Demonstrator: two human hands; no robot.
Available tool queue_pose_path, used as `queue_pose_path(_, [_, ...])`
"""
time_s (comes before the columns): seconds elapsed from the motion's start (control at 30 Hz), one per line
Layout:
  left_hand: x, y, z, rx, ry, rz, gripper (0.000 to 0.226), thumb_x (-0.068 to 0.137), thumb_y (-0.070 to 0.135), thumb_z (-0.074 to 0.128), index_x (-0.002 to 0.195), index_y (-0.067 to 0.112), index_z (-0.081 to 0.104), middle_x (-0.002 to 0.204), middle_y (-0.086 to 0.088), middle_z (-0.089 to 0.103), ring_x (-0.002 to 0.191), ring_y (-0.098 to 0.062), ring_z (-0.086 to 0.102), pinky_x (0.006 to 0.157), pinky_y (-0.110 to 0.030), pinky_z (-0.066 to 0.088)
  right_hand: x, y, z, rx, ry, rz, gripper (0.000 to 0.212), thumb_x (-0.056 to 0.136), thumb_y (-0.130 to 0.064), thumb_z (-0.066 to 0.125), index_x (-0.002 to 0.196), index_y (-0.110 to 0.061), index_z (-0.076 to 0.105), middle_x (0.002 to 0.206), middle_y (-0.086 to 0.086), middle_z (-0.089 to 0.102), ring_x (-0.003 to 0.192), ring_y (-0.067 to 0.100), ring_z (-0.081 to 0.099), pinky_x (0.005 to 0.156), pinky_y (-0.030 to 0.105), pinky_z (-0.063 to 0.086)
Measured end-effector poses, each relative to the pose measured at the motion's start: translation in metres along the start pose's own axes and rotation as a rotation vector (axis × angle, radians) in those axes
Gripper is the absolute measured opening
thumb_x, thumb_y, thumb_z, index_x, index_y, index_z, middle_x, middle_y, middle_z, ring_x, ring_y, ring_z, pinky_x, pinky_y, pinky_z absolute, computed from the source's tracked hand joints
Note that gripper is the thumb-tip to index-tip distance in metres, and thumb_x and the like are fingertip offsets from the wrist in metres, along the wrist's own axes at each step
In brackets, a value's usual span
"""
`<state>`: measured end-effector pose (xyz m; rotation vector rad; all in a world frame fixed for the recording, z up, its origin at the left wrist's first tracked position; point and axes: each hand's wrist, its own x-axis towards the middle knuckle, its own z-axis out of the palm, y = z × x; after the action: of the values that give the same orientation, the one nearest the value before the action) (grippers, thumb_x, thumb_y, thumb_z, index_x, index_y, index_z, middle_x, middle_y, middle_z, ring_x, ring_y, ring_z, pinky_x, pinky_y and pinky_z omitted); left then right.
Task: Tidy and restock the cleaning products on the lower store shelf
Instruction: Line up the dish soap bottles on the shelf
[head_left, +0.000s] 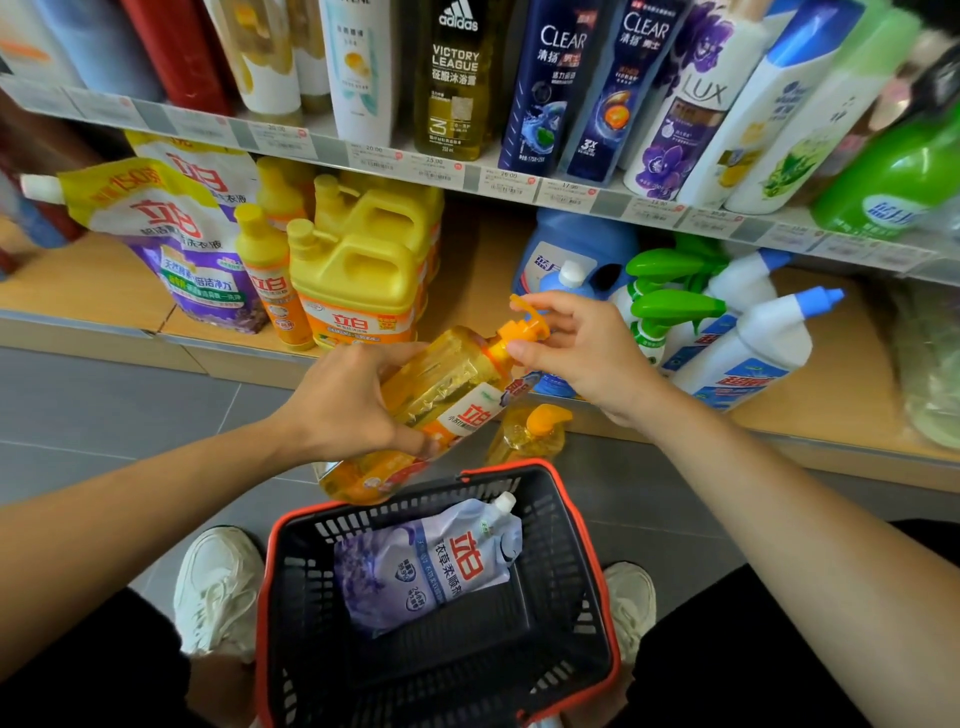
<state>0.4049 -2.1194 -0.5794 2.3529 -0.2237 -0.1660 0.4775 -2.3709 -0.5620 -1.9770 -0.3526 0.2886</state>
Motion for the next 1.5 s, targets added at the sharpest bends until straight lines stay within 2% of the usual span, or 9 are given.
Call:
queue_pose_path(0.33, [-0.002, -0.003, 0.010, 0.265, 0.134, 0.039, 0.100, 0.050, 0.069, 0.073, 0.143, 0.037, 0.055, 0.093, 0.007, 0.075, 0.083, -0.020, 0.069, 0.069, -0.035, 0.055, 0.004, 0.001, 0.008, 0.158, 0.086, 0.154, 0.028, 0.081, -0.020, 0.082, 0.102, -0.006, 0.069, 0.079, 0.005, 0.073, 0.064, 0.013, 0.068, 0.060, 0.026, 0.056])
queue_pose_path(0.53, [0.003, -0.007, 0.002, -0.166, -0.029, -0.023, 0.094, 0.045, 0.054, 0.091, 0.131, 0.027, 0.065, 0.106, 0.011, 0.076, 0.095, -0.008, 0.073, 0.086, -0.043, 0.060, 0.005, 0.000, 0.000, 0.224, 0.022, 0.083, 0.043, 0.084, -0.002, 0.075, 0.125, -0.005, 0.062, 0.111, 0.009, 0.072, 0.095, 0.014, 0.072, 0.077, 0.028, 0.060])
queue_pose_path(0.7, [0.006, -0.009, 0.006, -0.497, -0.088, -0.029, 0.072, 0.059, 0.012, 0.098, 0.124, 0.020, 0.068, 0.110, 0.004, 0.078, 0.102, -0.016, 0.075, 0.087, -0.038, 0.062, 0.005, -0.002, -0.003, 0.322, 0.049, 0.059, 0.038, 0.092, -0.013, 0.067, 0.129, -0.017, 0.061, 0.109, 0.004, 0.076, 0.103, 0.018, 0.071, 0.086, 0.032, 0.059])
queue_pose_path(0.83, [0.007, -0.007, 0.002, -0.675, -0.058, -0.058, 0.074, 0.058, 0.012, 0.097, 0.125, 0.018, 0.066, 0.110, 0.000, 0.078, 0.101, -0.021, 0.075, 0.078, -0.030, 0.062, -0.004, 0.000, 0.006, 0.428, 0.058, 0.101, 0.052, 0.080, -0.036, 0.072, 0.128, -0.020, 0.061, 0.120, -0.002, 0.072, 0.112, 0.015, 0.067, 0.089, 0.031, 0.057])
queue_pose_path(1.0, [0.008, -0.001, 0.000, -0.923, 0.030, -0.101, 0.068, 0.057, 0.007, 0.093, 0.120, 0.012, 0.067, 0.112, -0.012, 0.076, 0.104, -0.029, 0.074, 0.079, -0.034, 0.061, -0.031, 0.025, 0.047, 0.354, -0.240, 0.171, 0.055, 0.069, -0.020, 0.087, 0.118, -0.025, 0.063, 0.119, 0.000, 0.071, 0.113, 0.019, 0.067, 0.098, 0.037, 0.053])
queue_pose_path(1.13, [0.005, 0.002, -0.006, -1.044, 0.018, -0.089, 0.057, 0.065, 0.005, 0.089, 0.117, 0.017, 0.070, 0.116, -0.015, 0.075, 0.107, -0.030, 0.073, 0.080, -0.035, 0.061, -0.042, 0.027, 0.068, 0.401, -0.216, 0.143, 0.050, 0.072, -0.021, 0.088, 0.114, -0.028, 0.062, 0.116, -0.003, 0.073, 0.109, 0.016, 0.069, 0.091, 0.030, 0.055])
queue_pose_path(1.3, [0.004, 0.007, -0.013, -0.939, 0.056, -0.038, 0.060, 0.075, 0.006, 0.084, 0.130, 0.010, 0.061, 0.123, -0.012, 0.073, 0.115, -0.029, 0.069, 0.089, -0.039, 0.059, -0.046, 0.020, 0.072, 0.509, -0.082, 0.102, 0.067, 0.056, -0.032, 0.092, 0.116, -0.028, 0.063, 0.115, -0.001, 0.073, 0.107, 0.016, 0.069, 0.083, 0.026, 0.056])
queue_pose_path(1.4, [0.000, 0.006, -0.015, -0.741, 0.132, -0.053, 0.054, 0.071, 0.022, 0.083, 0.123, 0.019, 0.066, 0.118, 0.000, 0.075, 0.111, -0.021, 0.071, 0.095, -0.043, 0.059, -0.047, 0.021, 0.070, 0.481, 0.008, 0.079, 0.077, 0.052, -0.035, 0.096, 0.120, -0.028, 0.062, 0.117, 0.003, 0.071, 0.110, 0.022, 0.068, 0.092, 0.041, 0.057])
queue_pose_path(1.5, [-0.005, 0.006, -0.016, -0.540, 0.210, -0.135, 0.054, 0.064, 0.042, 0.085, 0.111, 0.019, 0.072, 0.108, 0.004, 0.078, 0.101, -0.020, 0.074, 0.091, -0.048, 0.060, -0.048, 0.018, 0.060, 0.438, 0.074, 0.026, 0.066, 0.052, -0.030, 0.096, 0.112, -0.032, 0.069, 0.108, 0.001, 0.075, 0.100, 0.019, 0.071, 0.083, 0.036, 0.059])
